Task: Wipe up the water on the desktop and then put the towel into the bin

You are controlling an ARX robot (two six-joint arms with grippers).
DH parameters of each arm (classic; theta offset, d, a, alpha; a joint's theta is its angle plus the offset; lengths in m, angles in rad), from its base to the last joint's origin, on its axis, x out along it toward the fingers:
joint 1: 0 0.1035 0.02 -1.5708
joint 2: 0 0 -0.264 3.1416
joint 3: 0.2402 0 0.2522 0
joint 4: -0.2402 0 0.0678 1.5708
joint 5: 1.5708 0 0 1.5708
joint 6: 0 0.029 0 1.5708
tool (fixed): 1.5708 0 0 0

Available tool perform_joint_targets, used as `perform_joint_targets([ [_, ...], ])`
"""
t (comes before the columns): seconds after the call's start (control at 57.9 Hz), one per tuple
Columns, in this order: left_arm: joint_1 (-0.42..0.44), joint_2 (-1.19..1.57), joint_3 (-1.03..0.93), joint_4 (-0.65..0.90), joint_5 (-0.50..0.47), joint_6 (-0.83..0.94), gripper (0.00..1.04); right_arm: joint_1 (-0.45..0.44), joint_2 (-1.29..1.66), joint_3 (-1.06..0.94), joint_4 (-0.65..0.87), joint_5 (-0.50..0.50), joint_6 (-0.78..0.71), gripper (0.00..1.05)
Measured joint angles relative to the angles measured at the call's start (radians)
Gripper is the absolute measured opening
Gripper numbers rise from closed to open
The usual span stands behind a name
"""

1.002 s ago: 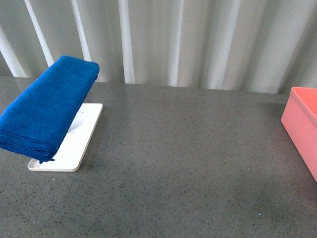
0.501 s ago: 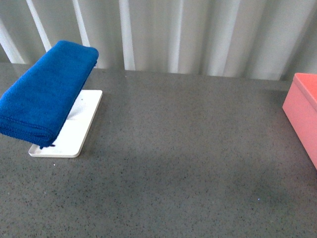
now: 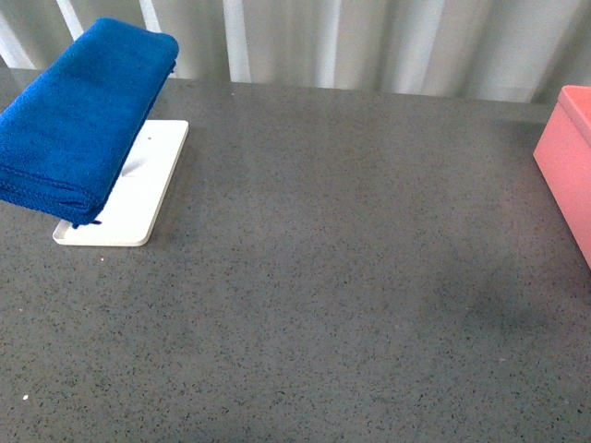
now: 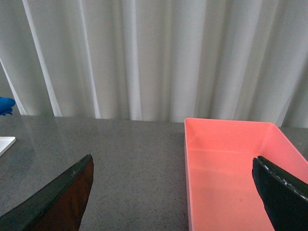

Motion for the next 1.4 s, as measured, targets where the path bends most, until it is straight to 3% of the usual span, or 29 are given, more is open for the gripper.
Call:
perform_joint_targets([
  [0.173,-0.01,0.161,0.179,-0.093,-0.011,0.039,0.98,0.0,0.0,0.0,0.0,0.0,0.0,0.98],
  [0.432,-0.011,0.276,0.274,-0.138,-0.009,0.068,0.98,0.0,0.0,0.0,0.0,0.0,0.0,0.98],
  [1.4,-0.065,0.343,0.215,-0.024,-0.05,0.079,0.98,0.0,0.0,0.0,0.0,0.0,0.0,0.98],
])
